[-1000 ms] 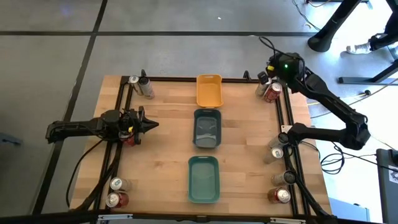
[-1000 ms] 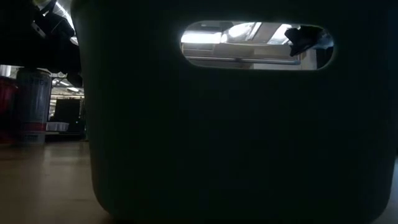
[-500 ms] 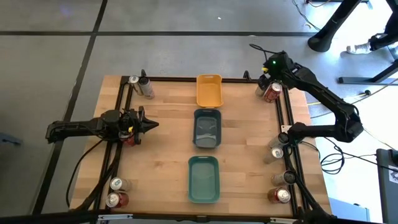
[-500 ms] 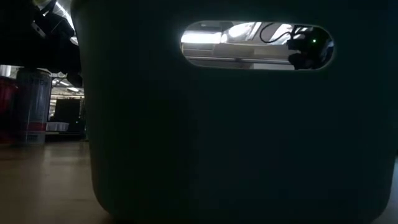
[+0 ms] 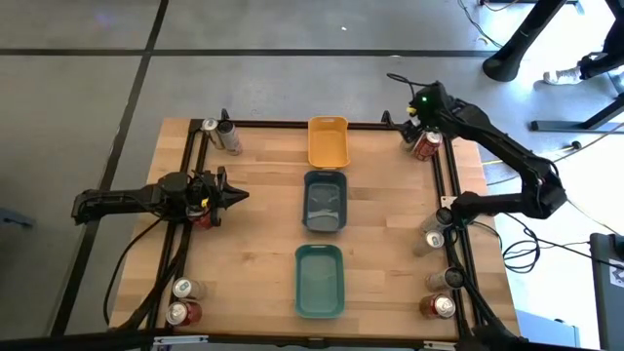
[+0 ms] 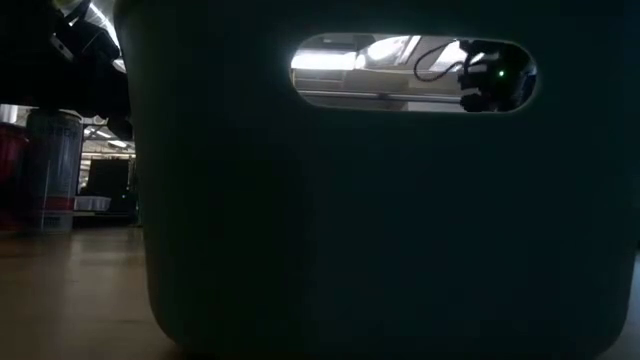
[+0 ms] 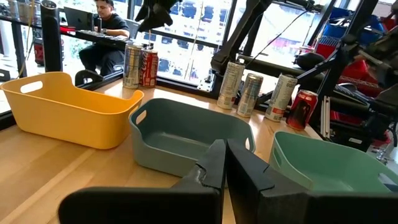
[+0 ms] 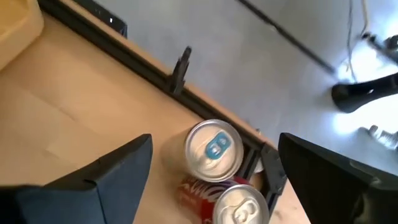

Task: Sort soda cans
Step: Put the top right blue soda can into the yellow bin

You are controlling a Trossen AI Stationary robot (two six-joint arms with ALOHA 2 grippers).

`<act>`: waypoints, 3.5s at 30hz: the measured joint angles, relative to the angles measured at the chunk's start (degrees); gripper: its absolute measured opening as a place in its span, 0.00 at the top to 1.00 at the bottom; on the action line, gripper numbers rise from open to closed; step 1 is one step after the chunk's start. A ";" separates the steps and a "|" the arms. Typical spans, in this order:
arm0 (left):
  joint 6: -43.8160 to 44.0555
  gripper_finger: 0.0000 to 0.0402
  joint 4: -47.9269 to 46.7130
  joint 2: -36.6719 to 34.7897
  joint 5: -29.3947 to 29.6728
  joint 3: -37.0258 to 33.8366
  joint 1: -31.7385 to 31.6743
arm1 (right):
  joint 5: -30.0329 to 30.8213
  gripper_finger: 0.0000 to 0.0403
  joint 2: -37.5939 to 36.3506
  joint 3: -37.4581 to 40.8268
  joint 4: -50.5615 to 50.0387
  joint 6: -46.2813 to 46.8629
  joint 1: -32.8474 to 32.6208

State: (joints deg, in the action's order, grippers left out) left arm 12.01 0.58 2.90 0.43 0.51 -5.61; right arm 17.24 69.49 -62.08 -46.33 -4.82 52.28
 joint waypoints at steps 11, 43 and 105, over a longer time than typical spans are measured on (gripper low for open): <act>-3.53 0.99 0.11 0.00 0.06 0.00 -0.04 | -8.43 0.16 9.51 -3.85 -3.23 0.61 7.59; -2.88 0.99 0.39 -0.02 0.07 -0.02 -0.07 | -10.86 0.20 15.10 -7.65 -8.01 2.30 8.05; -6.12 0.99 14.09 0.96 5.90 3.33 -0.07 | -12.40 0.44 10.61 -11.32 -10.15 3.08 -8.07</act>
State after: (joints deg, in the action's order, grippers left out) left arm 5.89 14.67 3.85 6.33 3.84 -5.67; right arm 4.84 80.10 -73.41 -56.48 -1.74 44.21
